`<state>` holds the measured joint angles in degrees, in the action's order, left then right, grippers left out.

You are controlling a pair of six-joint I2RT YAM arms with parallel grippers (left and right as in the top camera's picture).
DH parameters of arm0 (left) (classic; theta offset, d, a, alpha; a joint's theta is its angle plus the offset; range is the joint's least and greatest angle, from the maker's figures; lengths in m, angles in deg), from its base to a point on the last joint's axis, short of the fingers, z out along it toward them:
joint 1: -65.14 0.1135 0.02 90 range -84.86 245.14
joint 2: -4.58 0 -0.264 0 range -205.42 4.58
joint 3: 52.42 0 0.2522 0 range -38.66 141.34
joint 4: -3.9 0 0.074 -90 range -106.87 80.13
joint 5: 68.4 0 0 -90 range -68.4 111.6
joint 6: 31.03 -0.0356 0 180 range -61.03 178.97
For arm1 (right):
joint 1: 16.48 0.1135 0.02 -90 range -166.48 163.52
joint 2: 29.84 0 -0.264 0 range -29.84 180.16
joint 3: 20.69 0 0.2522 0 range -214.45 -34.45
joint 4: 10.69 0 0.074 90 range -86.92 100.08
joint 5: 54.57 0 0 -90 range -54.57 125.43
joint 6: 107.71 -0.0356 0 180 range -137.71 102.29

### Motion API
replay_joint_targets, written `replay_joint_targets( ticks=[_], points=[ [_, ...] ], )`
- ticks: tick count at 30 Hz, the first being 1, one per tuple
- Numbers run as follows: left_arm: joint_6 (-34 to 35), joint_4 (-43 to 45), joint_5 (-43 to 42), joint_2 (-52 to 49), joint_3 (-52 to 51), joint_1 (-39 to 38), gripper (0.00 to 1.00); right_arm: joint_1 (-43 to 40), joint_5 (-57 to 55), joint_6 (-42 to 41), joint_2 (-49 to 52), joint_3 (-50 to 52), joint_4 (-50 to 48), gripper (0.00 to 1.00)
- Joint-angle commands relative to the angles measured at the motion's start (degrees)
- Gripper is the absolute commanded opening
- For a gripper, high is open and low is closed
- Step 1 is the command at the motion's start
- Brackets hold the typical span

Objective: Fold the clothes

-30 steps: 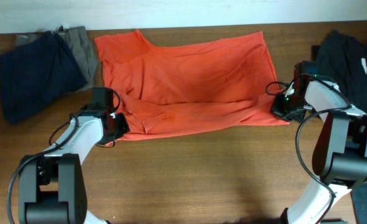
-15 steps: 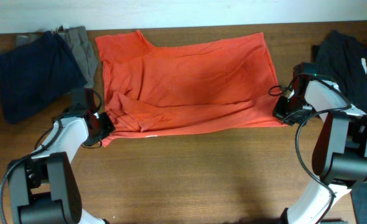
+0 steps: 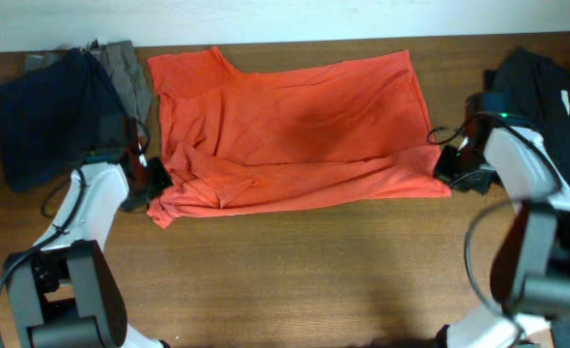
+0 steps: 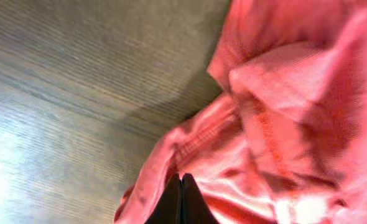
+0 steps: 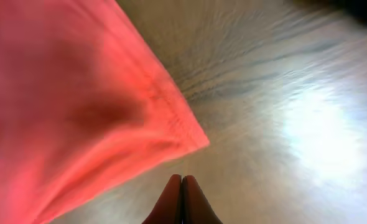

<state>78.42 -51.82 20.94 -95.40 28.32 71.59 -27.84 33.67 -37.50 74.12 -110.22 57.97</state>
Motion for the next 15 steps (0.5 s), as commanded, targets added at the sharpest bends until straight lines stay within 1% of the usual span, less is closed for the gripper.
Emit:
replay_joint_targets(
  ticks=[1, 3, 4, 9, 10, 11, 15],
  points=[
    [-1.33, -3.85, -0.48, 0.37, 6.08, -0.17, 0.01, 0.04, -0.94, -0.81, -8.7, -0.22, 0.02, 0.04],
    [-1.33, -4.09, -1.05, 1.03, 7.15, -1.46, 0.01, 0.11, 4.59, 1.84, -11.17, -0.22, -2.36, 0.11],
    [-1.33, -3.74, -1.73, 1.11, 7.21, -2.51, 0.01, 0.09, 8.46, 3.52, -11.26, -0.22, -4.61, 0.12],
    [-1.33, -2.21, -3.34, 0.59, 7.21, -8.11, 0.01, 0.11, 10.99, 3.5, -6.45, -0.22, -9.79, 0.06],
    [-1.33, -1.86, -3.43, 0.33, 7.21, -9.11, 0.01, 0.11, 12.24, 3.52, -4.72, -0.22, -10.47, 0.05],
    [-1.31, -0.98, -3.45, -0.39, 7.21, -10.8, 0.01, 0.13, 15.89, 5.03, -1.86, -0.22, -11.78, 0.04],
    [-0.87, 1.92, -4.72, -3.5, 7.21, -13.66, 0.01, 0.15, 20.79, 5.88, 5.51, -0.22, -14.53, 0.04]
  ],
)
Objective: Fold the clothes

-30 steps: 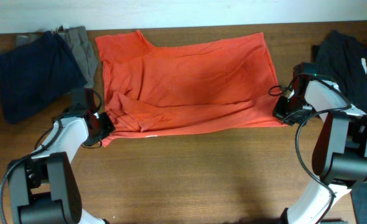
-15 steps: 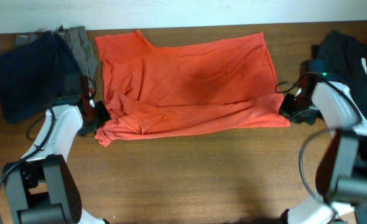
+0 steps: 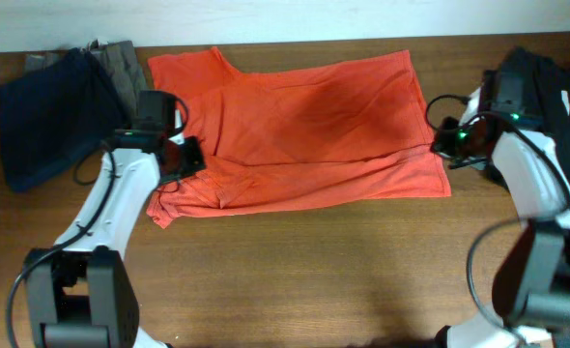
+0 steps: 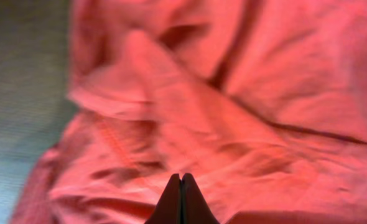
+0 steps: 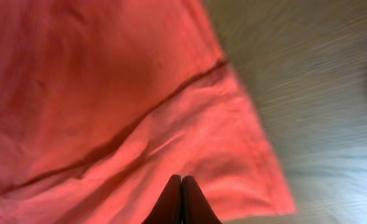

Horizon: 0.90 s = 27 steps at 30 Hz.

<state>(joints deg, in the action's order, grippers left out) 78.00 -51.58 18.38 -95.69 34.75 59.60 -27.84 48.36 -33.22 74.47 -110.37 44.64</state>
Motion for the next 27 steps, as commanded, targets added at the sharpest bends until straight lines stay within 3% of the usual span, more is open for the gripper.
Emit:
replay_joint_targets(
  ticks=[1, 5, 11, 20, 27],
  points=[
    [-0.48, 2.16, -3.08, -3.96, 0.79, -1.95, 0.01, 0.15, 6.47, 1.6, 6.01, -0.07, -1.46, 0.04],
    [-0.5, 4.55, -5.99, -9.99, 0.79, -2.34, 0.01, 0.15, 6.99, 1.62, 11.34, -0.07, -2.19, 0.04],
    [-0.5, 7.26, -5.77, -14.84, 0.79, -2.29, 0.01, 0.15, 6.01, 1.79, 11.74, -0.07, -1.95, 0.04],
    [-0.48, 7.39, 4.5, -17.05, 0.79, -0.87, 0.01, 0.13, -6.73, 1.77, 11.98, -0.07, -1.73, 0.04],
    [-0.5, 11.74, 4.55, -17.05, 0.81, 3.67, 0.01, 0.15, -8.72, 1.73, 14.36, -0.04, -0.24, 0.04]
  ],
)
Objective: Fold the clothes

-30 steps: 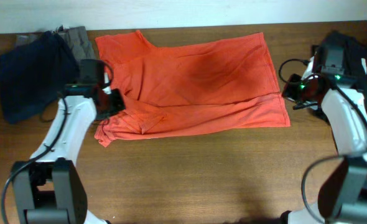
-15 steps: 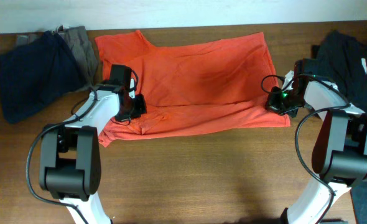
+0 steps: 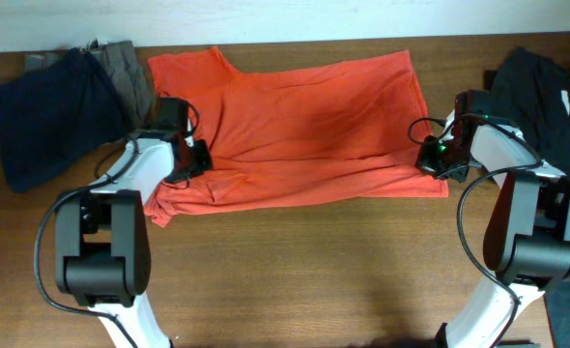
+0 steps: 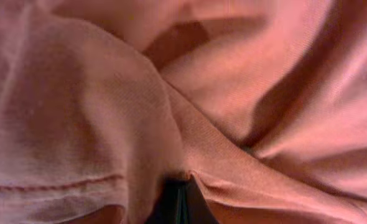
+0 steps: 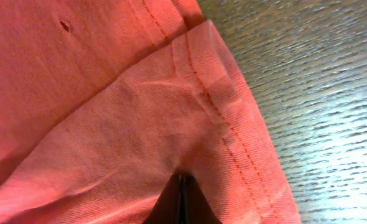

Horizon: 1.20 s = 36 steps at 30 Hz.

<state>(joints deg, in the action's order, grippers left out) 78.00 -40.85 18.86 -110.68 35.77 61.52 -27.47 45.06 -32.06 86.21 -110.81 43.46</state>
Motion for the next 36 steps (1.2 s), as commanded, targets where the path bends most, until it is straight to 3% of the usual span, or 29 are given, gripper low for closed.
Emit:
replay_joint_targets(
  ticks=[1, 7, 12, 22, 27, 28, 29, 30, 31, 32, 33, 34, 36],
  points=[
    [-0.52, 1.38, 4.07, -2.05, -0.24, 1.95, 0.01, -0.22, -5.42, 0.57, 2.62, 0.37, 0.94, 0.04],
    [-0.74, 2.69, 4.0, -2.03, -0.17, 2.05, 0.01, -0.28, -5.68, 0.37, 2.62, 0.37, 1.81, 0.04],
    [-0.74, -3.54, 4.09, -0.9, 2.38, 1.86, 0.01, -0.33, -9.25, -2.12, 1.4, 0.37, 3.41, 0.04],
    [-2.45, -9.94, 8.59, 14.62, 6.36, 1.86, 0.01, -0.33, -11.87, -2.67, -10.78, 0.37, 7.91, 0.04],
    [-2.45, -11.45, 8.57, 17.22, 6.36, 1.86, 0.01, -0.28, -15.5, -5.2, -15.72, 0.37, 11.47, 0.04],
    [-2.45, -11.61, 8.52, 17.62, 6.36, 1.86, 0.06, -0.28, -15.89, -5.25, -17.62, 0.37, 12.15, 0.04],
    [-2.45, -11.67, 8.31, 17.81, 6.36, 1.86, 0.2, -0.28, -15.43, -5.22, -18.78, 0.37, 12.15, 0.08],
    [-2.45, -11.65, 6.47, 17.9, 6.36, 1.86, 0.75, -0.28, -13.11, -4.9, -20.61, 0.37, 11.91, 0.38],
    [-2.45, -11.58, 4.68, 17.9, 6.36, 1.86, 0.99, -0.28, -11.08, -3.5, -21.31, 0.37, 11.58, 0.59],
    [-2.45, -11.54, 2.45, 17.9, 6.36, 1.86, 0.99, -0.28, -7.72, -1.27, -22.14, 0.37, 10.95, 0.78],
    [-2.45, -11.52, 1.51, 17.9, 6.36, 1.86, 0.99, -0.28, -6.56, -0.72, -22.38, 0.37, 10.73, 0.82],
    [-2.47, -11.39, 0.02, 17.9, 6.36, 1.86, 0.99, -0.28, -3.76, -0.48, -22.77, 0.37, 10.03, 0.96],
    [-2.73, -10.86, -0.55, 17.9, 6.47, 1.86, 0.99, -0.28, -0.48, -0.42, -22.8, 0.37, 8.7, 0.99]
  ],
)
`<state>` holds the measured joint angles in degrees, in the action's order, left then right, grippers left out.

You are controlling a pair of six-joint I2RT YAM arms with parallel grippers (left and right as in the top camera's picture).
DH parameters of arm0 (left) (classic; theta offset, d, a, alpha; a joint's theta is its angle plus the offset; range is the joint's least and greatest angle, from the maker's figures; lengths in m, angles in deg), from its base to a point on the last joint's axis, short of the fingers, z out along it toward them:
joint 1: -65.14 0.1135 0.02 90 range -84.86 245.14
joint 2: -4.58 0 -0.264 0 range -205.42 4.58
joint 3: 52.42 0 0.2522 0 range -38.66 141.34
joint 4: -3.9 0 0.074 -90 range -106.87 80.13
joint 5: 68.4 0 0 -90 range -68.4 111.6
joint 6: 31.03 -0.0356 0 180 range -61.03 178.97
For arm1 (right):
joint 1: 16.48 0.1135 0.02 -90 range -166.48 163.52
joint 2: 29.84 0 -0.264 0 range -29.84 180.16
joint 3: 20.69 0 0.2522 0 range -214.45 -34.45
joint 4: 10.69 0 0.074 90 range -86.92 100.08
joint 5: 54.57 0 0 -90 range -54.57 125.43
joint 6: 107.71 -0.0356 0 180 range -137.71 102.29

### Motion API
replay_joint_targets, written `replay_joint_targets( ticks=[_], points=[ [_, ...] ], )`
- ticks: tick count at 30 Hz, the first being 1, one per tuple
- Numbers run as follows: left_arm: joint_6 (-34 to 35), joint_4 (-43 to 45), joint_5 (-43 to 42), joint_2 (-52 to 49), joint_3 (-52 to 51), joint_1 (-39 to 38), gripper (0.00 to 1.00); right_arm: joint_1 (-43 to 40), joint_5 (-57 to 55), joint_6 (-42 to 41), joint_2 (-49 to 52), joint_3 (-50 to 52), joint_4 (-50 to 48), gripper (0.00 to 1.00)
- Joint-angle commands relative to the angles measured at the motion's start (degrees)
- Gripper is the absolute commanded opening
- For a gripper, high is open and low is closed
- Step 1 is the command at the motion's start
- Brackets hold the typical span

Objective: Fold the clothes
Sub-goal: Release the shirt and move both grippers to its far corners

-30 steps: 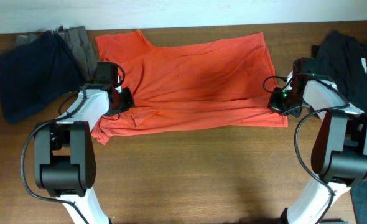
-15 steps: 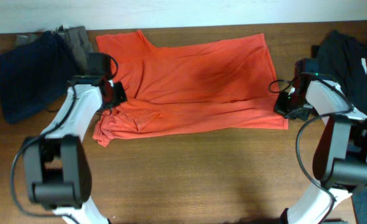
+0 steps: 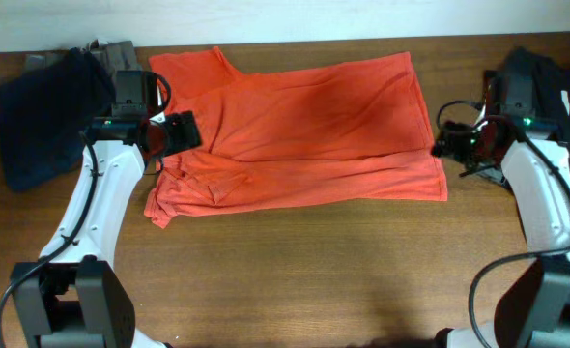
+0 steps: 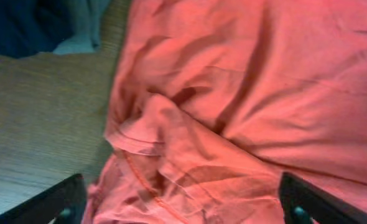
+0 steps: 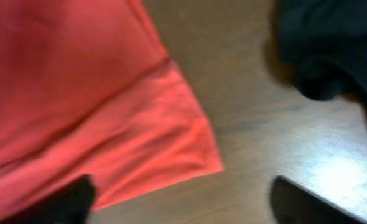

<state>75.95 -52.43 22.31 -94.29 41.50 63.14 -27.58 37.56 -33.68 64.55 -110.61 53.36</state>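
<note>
An orange T-shirt (image 3: 295,126) lies spread across the far half of the wooden table (image 3: 295,280), its near strip doubled over and its left end crumpled. My left gripper (image 3: 174,132) hovers over that crumpled left end. In the left wrist view the left gripper (image 4: 183,205) is open wide with rumpled orange cloth (image 4: 233,112) below it and nothing between its fingers (image 4: 62,200). My right gripper (image 3: 449,143) hangs just off the shirt's right edge. In the right wrist view the right gripper (image 5: 190,202) is open above the shirt's near right corner (image 5: 190,155) and bare wood.
A dark navy garment (image 3: 43,116) and a grey-olive one (image 3: 121,58) lie at the far left. A black garment (image 3: 546,77) is heaped at the far right, close behind the right arm, and shows as the black garment (image 5: 333,43) in the right wrist view.
Both grippers were shut with their tips down in the shirt's cloth, left at the crumpled end, right near the right corner. Now both are open and higher, the right one off the shirt's edge.
Both grippers stood shut by the shirt's near corners, low over the table. Then they were shut above the shirt's two ends, farther back. Later their tips were pressed into the cloth. Now both are open and lifted, and the shirt lies much as before.
</note>
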Motion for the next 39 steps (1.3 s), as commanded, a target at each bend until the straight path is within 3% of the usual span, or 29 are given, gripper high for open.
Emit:
replay_joint_targets(
  ticks=[1, 4, 7, 13, 17, 23, 27, 34, 39],
  points=[
    [-1.2, 1.51, -4.11, 1.51, 1.05, 0.24, 0.99, -0.17, 10.16, 2.78, -1.14, 0.17, -3.28, 0.99],
    [-4.63, 2.67, -4.59, 1.31, 7.5, 0.24, 0.99, -0.11, 15.43, 3.54, -0.98, -3.13, -8.24, 0.99],
    [-6.08, 2.56, -4.61, -0.28, 14.45, 0.31, 0.99, -0.11, 15.47, 4.92, 0.63, -10.97, -5.97, 0.99],
    [-7.72, -6.71, -4.61, -19.37, 43.06, 1.09, 0.99, 0.09, 15.23, 6.73, 15.67, -41.13, 4.98, 0.99],
    [-7.67, -8.87, -4.59, -29.9, 52.7, 2.97, 0.99, 0.74, 15.23, 6.73, 23.12, -46.16, 4.26, 0.99],
    [-6.91, -3.61, -4.61, -39.67, 54.8, 6.78, 0.99, 1.51, 15.26, 6.73, 32.65, -46.16, 0.44, 0.99],
    [0.35, 2.56, -5.95, -43.85, 54.8, 8.72, 0.99, 1.73, 15.21, 6.73, 37.11, -46.16, -3.93, 0.99],
    [3.37, 11.04, -16.44, -52.0, 54.8, 9.46, 0.99, 2.1, 15.04, 6.78, 40.15, -46.14, -7.28, 0.99],
    [4.55, 11.63, -16.24, -54.71, 54.8, 9.14, 0.99, 2.1, 15.06, 7.54, 40.15, -46.14, -6.16, 0.99]
  ],
)
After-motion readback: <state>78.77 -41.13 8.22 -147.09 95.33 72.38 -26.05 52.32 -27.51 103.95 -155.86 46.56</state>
